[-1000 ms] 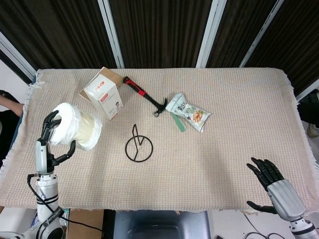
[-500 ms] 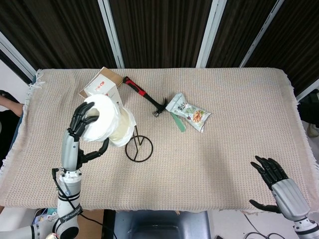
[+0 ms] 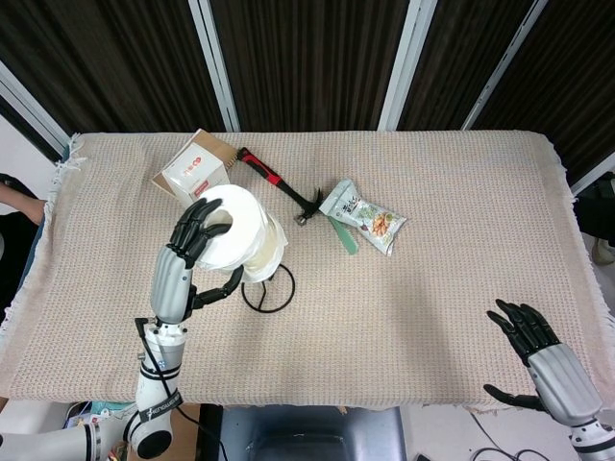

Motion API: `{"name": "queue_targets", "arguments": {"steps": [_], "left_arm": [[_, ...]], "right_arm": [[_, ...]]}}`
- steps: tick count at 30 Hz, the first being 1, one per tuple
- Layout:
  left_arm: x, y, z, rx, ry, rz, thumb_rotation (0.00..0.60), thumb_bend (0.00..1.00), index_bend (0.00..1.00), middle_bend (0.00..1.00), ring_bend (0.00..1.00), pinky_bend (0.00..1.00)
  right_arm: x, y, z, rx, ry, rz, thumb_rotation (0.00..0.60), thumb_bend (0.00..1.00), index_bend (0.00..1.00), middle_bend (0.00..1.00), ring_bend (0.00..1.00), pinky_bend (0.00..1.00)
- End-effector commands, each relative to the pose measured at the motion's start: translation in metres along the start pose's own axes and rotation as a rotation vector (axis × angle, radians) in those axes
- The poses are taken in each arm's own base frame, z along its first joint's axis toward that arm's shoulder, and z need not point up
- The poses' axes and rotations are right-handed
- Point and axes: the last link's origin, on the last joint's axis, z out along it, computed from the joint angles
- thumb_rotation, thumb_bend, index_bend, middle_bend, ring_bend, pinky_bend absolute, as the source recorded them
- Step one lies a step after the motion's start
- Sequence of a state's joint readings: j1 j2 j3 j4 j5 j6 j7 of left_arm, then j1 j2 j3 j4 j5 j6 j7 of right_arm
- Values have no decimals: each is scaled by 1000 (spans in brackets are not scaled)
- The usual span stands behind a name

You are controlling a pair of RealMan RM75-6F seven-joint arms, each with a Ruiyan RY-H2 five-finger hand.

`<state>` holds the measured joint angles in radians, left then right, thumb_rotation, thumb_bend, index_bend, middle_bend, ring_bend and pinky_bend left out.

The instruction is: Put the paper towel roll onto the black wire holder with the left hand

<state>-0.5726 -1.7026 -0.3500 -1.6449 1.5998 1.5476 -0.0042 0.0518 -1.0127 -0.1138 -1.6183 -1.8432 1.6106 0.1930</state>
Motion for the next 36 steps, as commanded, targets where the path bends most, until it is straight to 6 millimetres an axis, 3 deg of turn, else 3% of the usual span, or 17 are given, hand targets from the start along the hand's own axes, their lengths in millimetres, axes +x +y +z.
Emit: {"name": "queue_targets", "arguments": {"steps": [1, 18, 20, 25, 29, 31, 36], "left_arm": [[-2, 1, 0, 0, -4, -2, 600, 929, 641, 815, 822, 1000], [-15, -5, 0, 34, -67, 31, 600, 902, 626, 796, 806, 997], [-16, -7, -2, 36, -98, 40, 600, 843, 560, 723, 726, 935], [-17, -11, -1, 52, -94, 59, 600, 554, 227, 398, 372, 636], [-16, -11, 0, 55, -115, 50, 600, 452, 16, 132, 52, 157], [-15, -11, 0, 51, -109, 58, 600, 432, 0, 69, 1, 74], [-16, -14, -1, 64, -123, 58, 600, 402, 0, 7, 0, 32]], "right_arm": [[0, 0, 0, 1, 1, 0, 600, 98, 0, 0, 0, 0], [2, 1, -1, -1, 6, 3, 600, 98, 0, 0, 0, 0], [2, 1, -1, -1, 6, 3, 600, 98, 0, 0, 0, 0], [2, 1, -1, 0, 2, 7, 600, 98, 0, 0, 0, 0], [2, 1, -2, 3, -4, 8, 600, 98, 0, 0, 0, 0], [1, 1, -2, 2, -7, 5, 600, 99, 0, 0, 0, 0], [2, 1, -2, -1, -7, 2, 600, 99, 0, 0, 0, 0]]}}
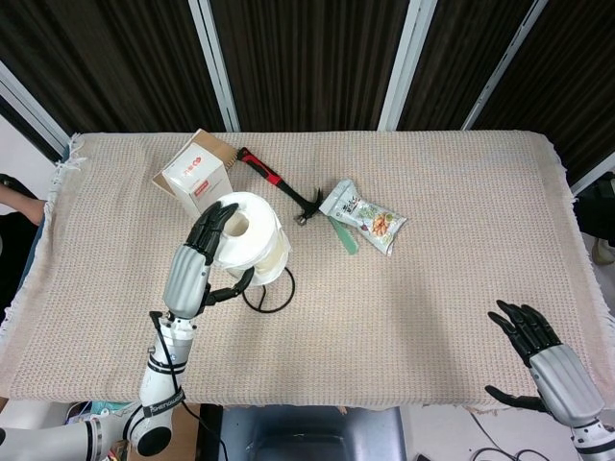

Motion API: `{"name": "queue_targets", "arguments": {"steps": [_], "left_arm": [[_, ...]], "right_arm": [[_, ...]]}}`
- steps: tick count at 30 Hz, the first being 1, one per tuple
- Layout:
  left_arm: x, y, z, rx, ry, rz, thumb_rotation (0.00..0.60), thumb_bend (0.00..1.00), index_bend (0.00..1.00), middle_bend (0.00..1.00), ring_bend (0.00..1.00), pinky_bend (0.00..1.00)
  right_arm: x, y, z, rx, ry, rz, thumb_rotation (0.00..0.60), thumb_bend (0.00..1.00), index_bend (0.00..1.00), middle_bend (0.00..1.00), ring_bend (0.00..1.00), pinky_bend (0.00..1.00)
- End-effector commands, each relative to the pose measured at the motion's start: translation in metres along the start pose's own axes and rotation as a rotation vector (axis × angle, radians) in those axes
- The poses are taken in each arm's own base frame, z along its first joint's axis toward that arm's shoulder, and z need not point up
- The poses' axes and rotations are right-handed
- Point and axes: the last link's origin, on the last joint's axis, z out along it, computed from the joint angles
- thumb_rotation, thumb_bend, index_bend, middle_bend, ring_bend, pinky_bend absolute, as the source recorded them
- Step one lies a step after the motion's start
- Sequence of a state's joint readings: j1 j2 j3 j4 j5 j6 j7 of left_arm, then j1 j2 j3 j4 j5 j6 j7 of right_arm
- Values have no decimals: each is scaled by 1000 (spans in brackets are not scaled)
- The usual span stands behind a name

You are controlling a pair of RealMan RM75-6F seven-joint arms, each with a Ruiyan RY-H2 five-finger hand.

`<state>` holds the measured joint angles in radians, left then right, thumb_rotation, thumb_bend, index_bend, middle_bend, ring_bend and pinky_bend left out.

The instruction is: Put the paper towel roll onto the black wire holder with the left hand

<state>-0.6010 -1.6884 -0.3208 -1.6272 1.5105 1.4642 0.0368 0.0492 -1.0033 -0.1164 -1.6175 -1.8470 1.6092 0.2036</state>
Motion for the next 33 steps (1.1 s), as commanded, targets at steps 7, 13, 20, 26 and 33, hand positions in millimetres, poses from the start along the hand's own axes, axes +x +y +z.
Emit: {"name": "queue_targets", "arguments": {"steps": [7, 13, 20, 26, 33], "left_arm": [[0, -1, 0, 3, -14, -3, 600, 365, 0, 0, 0, 9], [2, 4, -4, -21, -25, -10, 600, 348, 0, 0, 0, 6], [7, 9, -6, -39, -35, -14, 600, 319, 0, 0, 0, 0], [25, 2, -29, -58, -68, 27, 600, 329, 0, 0, 0, 0], [72, -46, -113, 29, -139, 92, 600, 375, 0, 0, 0, 0]], "right_arm": [[0, 0, 0, -3, 3, -1, 600, 98, 0, 0, 0, 0], [0, 0, 0, -3, 5, -2, 600, 98, 0, 0, 0, 0], [-1, -1, 0, 0, 2, -4, 600, 99, 0, 0, 0, 0], [-1, -1, 0, 1, -1, -7, 600, 98, 0, 0, 0, 0], [-5, -2, 0, -3, -12, -22, 600, 98, 0, 0, 0, 0]]}}
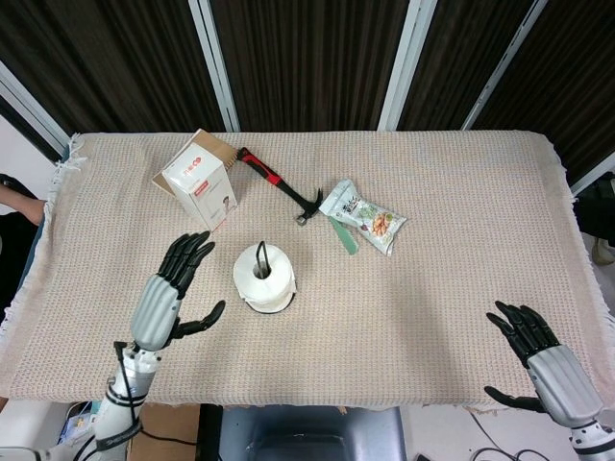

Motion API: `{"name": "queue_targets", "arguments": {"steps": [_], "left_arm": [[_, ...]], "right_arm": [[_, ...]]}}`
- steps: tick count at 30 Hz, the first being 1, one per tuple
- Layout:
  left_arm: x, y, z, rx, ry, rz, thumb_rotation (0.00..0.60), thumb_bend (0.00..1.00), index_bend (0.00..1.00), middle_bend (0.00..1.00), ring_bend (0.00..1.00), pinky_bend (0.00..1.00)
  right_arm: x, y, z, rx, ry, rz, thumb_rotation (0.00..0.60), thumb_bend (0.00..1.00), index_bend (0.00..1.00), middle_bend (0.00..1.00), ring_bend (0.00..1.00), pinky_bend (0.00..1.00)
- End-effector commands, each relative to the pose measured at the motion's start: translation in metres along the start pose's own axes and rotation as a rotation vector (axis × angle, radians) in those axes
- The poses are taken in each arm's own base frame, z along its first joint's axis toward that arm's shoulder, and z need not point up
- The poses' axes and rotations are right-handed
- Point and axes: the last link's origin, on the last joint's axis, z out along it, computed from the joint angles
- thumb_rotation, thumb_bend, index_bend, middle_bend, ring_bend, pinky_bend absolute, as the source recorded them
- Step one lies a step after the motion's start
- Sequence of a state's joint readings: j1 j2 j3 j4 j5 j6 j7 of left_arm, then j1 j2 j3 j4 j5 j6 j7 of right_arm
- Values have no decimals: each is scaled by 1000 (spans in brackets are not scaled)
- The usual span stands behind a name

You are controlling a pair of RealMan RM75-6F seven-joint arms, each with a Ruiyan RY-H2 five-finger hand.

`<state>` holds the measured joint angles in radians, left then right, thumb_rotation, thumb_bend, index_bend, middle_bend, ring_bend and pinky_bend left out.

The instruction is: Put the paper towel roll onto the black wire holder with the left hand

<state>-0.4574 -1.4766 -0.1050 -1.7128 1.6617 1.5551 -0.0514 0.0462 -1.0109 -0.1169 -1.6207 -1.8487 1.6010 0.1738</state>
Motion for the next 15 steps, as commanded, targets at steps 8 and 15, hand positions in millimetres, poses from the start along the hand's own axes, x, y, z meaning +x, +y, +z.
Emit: {"name": "queue_targets", "arguments": {"steps": [8, 15], "left_arm": [[49, -103, -146, 319, -200, 229, 600, 391, 0, 0, 0, 0], [57, -104, -146, 307, -201, 363, 600, 401, 0, 0, 0, 0]], "right_arm": [[-13, -4, 4, -16, -40, -41, 600, 98, 0, 0, 0, 0], [-22, -8, 7, -21, -72, -65, 600, 98, 0, 0, 0, 0]]}}
